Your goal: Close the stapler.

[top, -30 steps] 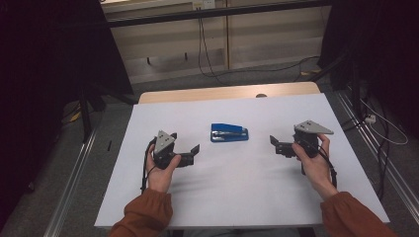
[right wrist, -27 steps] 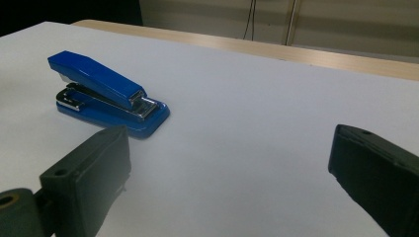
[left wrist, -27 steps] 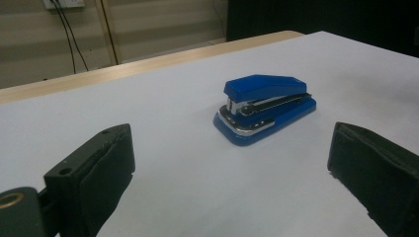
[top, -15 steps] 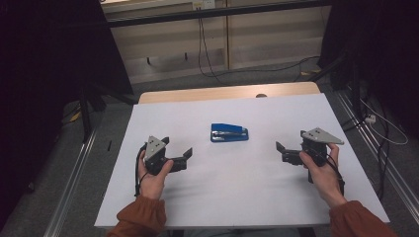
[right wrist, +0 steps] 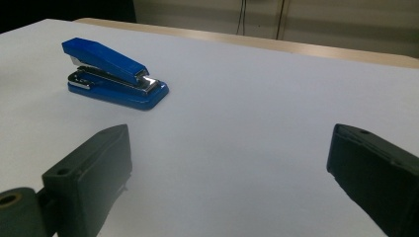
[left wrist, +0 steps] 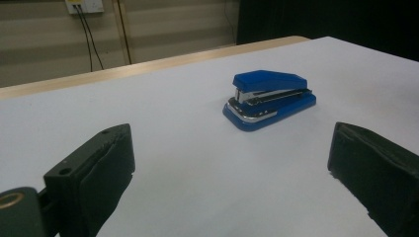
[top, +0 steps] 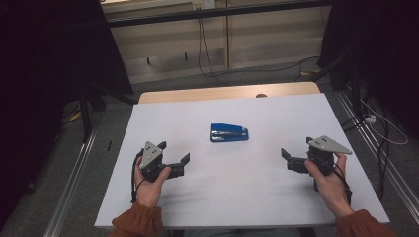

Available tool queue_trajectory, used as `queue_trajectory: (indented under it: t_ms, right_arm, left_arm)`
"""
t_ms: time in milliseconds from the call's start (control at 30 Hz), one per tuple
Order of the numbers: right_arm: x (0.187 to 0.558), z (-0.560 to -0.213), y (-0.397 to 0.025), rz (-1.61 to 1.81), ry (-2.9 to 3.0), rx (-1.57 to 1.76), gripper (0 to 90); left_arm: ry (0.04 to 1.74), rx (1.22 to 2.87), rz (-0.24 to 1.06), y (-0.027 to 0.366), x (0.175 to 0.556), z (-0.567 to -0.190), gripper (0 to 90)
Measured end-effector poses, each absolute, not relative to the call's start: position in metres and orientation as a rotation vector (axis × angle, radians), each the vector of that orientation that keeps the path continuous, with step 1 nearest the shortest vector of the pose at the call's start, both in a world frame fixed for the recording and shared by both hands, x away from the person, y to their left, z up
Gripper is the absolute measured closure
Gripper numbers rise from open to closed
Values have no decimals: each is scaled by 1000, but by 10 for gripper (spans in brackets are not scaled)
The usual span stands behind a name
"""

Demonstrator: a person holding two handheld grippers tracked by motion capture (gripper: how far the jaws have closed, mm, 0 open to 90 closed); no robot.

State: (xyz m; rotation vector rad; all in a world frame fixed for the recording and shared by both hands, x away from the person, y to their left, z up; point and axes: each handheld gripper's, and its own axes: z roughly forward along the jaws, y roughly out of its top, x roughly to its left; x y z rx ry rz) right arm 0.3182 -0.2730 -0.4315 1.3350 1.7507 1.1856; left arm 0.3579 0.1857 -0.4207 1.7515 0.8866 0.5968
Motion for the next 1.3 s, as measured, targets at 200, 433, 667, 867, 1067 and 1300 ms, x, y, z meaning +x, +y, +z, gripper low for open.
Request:
queue_trajectory:
  t_ms: [200,433,667,867,1067,1300]
  right_arm:
    - [306,-431,-276,1200,1745,1351,32]
    - [294,-431,-281,1193,1732,1360,33]
    - [285,-431,-289,1172,1718,1357,29]
    - [278,-433,-291,1171,1712,1368,31]
    - [276,-434,-291,1176,1710,1364,30]
    - [279,-434,-290,1209,1712,1360,22]
  left_arm:
    - [905,1748,587,194,354,-422,42]
    - [919,1754,616,201,347,-424,42]
    - [965,1762,624,209,334,-428,42]
    - [974,1755,639,215,326,-428,42]
    - [974,1751,631,214,326,-429,41]
    - [976,1770,639,213,327,-430,41]
